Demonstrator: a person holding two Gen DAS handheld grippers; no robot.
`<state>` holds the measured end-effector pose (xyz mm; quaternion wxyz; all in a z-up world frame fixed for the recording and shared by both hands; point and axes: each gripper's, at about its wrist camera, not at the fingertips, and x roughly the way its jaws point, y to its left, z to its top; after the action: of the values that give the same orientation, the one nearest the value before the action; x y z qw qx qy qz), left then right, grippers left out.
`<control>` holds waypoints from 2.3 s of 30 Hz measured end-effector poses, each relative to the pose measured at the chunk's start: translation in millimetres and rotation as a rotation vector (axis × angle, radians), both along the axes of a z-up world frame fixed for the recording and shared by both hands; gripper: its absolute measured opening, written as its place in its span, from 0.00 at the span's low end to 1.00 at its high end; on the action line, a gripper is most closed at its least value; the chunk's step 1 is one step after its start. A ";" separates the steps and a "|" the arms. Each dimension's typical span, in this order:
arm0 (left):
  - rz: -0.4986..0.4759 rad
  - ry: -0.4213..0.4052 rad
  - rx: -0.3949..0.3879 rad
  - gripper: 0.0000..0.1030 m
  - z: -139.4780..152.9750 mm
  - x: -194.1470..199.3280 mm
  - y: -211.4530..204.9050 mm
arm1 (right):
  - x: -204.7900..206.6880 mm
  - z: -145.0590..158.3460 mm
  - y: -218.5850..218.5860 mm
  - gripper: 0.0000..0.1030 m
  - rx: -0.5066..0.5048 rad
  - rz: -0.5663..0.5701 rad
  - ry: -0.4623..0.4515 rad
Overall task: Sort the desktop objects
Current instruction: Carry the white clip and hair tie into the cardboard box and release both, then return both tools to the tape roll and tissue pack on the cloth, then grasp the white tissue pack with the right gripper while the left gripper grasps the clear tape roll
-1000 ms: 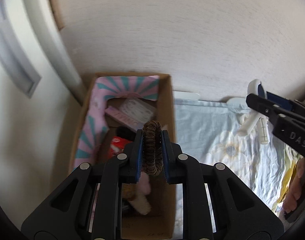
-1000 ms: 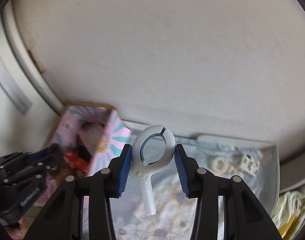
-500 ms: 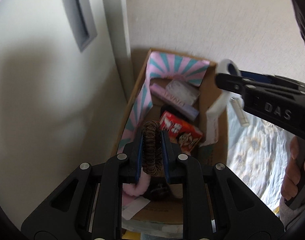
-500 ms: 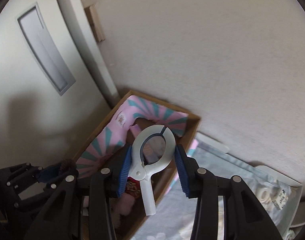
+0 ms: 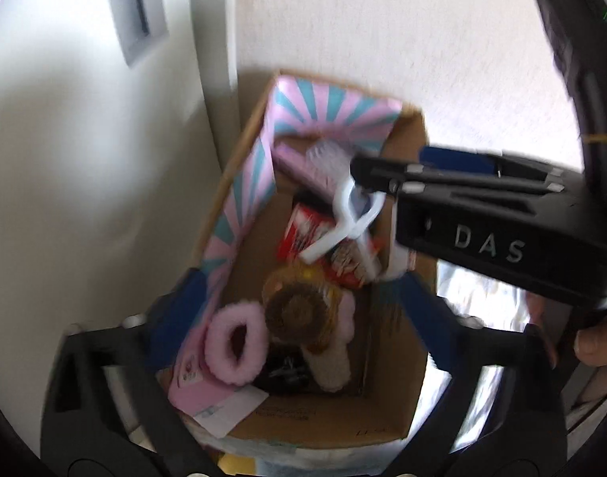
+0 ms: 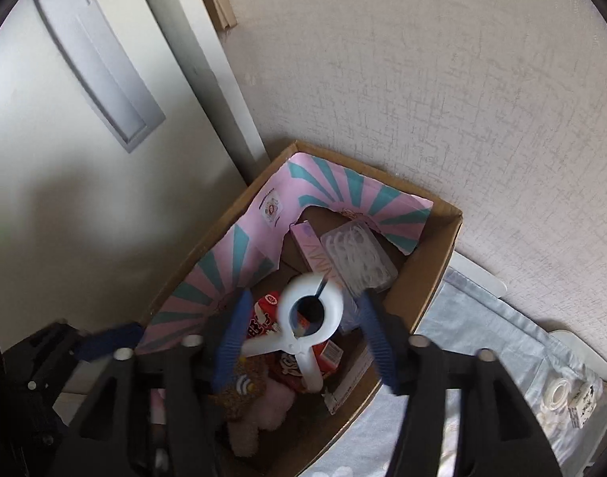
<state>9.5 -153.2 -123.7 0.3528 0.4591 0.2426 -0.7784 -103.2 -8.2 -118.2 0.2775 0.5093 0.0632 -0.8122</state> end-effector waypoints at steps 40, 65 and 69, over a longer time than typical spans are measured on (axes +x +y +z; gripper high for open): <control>-0.402 -0.043 -0.089 0.97 5.2 -149.8 152.4 | 106.3 -1.7 355.0 0.63 0.088 -0.578 -0.033; -0.538 -0.113 -0.184 0.97 -151.6 -314.4 200.0 | 3.1 -95.6 408.5 0.63 0.042 -0.828 -0.245; -0.545 -0.116 -0.210 0.97 -160.0 -323.4 203.2 | -1.4 -99.4 406.6 0.63 0.065 -0.839 -0.243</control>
<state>-313.9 50.0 -283.7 0.1895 0.5119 0.0080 -0.8379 -104.6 398.4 -217.6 -0.0873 0.5910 -0.1567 -0.7864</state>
